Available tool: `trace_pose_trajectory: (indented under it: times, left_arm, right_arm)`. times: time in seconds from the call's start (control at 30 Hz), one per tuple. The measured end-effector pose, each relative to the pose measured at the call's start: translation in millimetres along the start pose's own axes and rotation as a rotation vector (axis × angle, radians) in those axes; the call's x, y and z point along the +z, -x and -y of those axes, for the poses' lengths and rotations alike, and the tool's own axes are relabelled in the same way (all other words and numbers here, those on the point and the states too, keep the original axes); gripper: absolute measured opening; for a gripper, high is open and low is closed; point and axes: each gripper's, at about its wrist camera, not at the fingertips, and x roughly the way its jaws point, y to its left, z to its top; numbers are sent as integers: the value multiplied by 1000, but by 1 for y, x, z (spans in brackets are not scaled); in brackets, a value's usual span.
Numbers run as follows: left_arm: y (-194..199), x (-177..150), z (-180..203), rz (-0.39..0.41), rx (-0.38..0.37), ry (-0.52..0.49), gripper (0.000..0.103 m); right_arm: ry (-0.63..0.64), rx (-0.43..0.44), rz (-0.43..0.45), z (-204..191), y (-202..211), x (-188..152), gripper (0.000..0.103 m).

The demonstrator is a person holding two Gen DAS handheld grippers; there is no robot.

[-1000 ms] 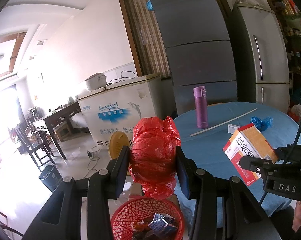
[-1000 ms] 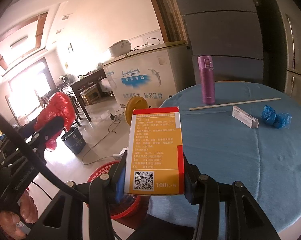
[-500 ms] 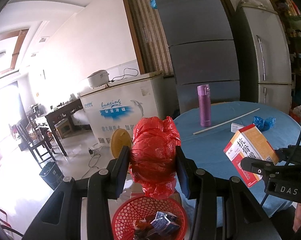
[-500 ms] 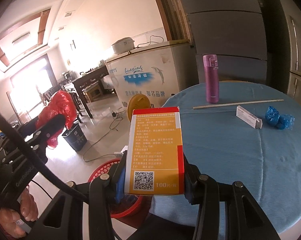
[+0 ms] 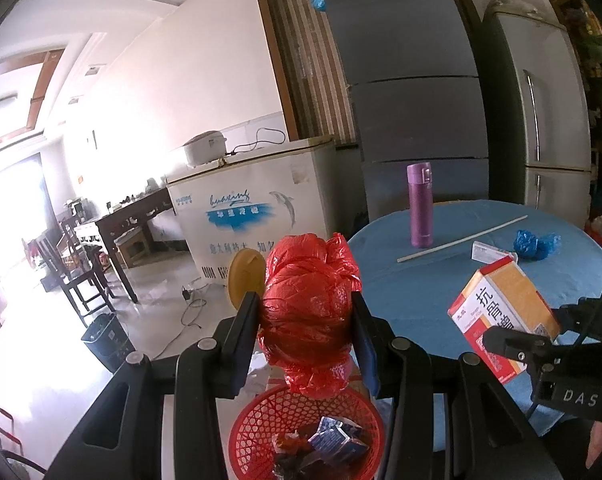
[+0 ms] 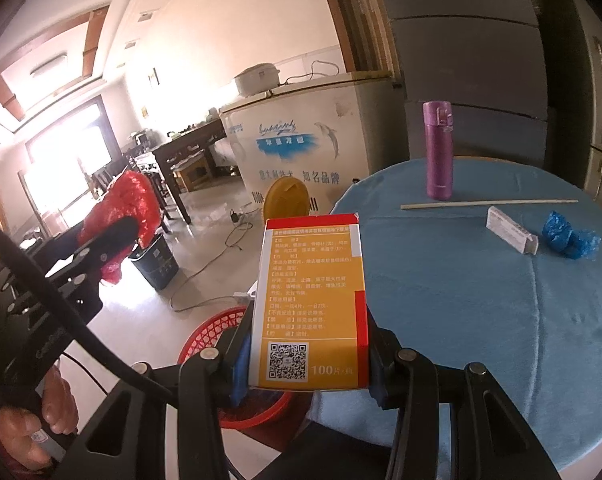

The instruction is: Collect trash

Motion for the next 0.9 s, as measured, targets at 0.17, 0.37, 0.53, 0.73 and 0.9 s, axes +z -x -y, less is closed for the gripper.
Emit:
trace_pose_trajectory:
  times: [0.17, 0.37, 0.53, 0.73, 0.9]
  left_arm:
    - [-4, -4, -4, -12, 8, 7, 46]
    - [-9, -7, -8, -28, 17, 15, 46]
    - [-12, -10, -10, -39, 21, 18, 46]
    - [-16, -12, -12, -53, 24, 19, 46]
    - [-18, -15, -14, -63, 24, 19, 46]
  right_arm:
    - [7, 13, -23, -7, -8, -5, 48]
    - [12, 26, -49, -12, -14, -10, 48]
    - [8, 36, -68, -14, -19, -13, 48]
    - [12, 41, -85, -17, -23, -14, 48]
    - [14, 43, -93, -19, -26, -15, 48]
